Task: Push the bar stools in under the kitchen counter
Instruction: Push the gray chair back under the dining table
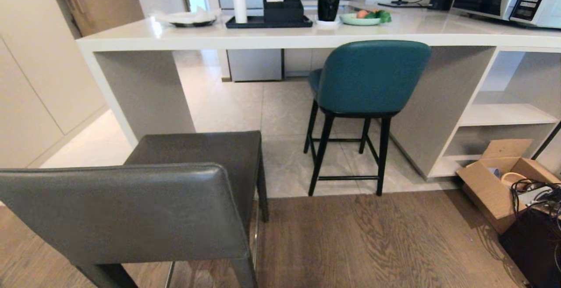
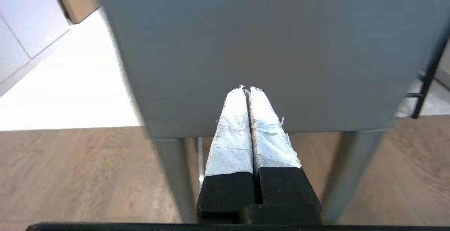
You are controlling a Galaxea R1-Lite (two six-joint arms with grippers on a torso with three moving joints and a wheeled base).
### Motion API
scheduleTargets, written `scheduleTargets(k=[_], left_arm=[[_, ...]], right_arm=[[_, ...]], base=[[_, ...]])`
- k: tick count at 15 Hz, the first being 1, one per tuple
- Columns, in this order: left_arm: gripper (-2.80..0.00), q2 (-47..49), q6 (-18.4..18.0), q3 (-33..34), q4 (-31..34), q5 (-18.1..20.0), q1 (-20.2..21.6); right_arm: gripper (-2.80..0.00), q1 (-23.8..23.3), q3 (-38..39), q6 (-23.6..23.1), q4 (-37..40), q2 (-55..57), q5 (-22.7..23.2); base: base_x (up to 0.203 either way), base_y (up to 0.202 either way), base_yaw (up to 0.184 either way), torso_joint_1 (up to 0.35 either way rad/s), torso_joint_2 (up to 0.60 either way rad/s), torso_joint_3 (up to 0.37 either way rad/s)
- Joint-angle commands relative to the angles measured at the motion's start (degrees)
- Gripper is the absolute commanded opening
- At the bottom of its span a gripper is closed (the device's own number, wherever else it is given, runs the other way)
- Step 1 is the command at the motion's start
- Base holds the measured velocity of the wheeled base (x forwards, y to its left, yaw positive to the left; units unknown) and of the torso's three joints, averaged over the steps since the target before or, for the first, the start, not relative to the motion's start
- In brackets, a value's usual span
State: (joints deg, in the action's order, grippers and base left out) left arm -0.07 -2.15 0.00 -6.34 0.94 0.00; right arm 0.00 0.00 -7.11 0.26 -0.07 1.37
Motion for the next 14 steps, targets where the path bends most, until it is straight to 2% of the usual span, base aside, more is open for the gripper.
scheduleTargets(k=[1,14], left_arm=[[-2.80,0.07,-0.05,2.29,-0.08,0.03,0.00],[-2.80,0.07,0.04,2.29,-0.08,-0.06,0.00]], right_arm=[[-2.80,0.00,0.09,0.05,0.01,0.07,0.04],[-2.80,0.00,0.09,1.48,0.01,0.07,-0.13]], base=[[0.000,0.196,-0.001,0.002,0.00,0.002],[0.000,0.196,-0.003,0.003,0.00,0.002]])
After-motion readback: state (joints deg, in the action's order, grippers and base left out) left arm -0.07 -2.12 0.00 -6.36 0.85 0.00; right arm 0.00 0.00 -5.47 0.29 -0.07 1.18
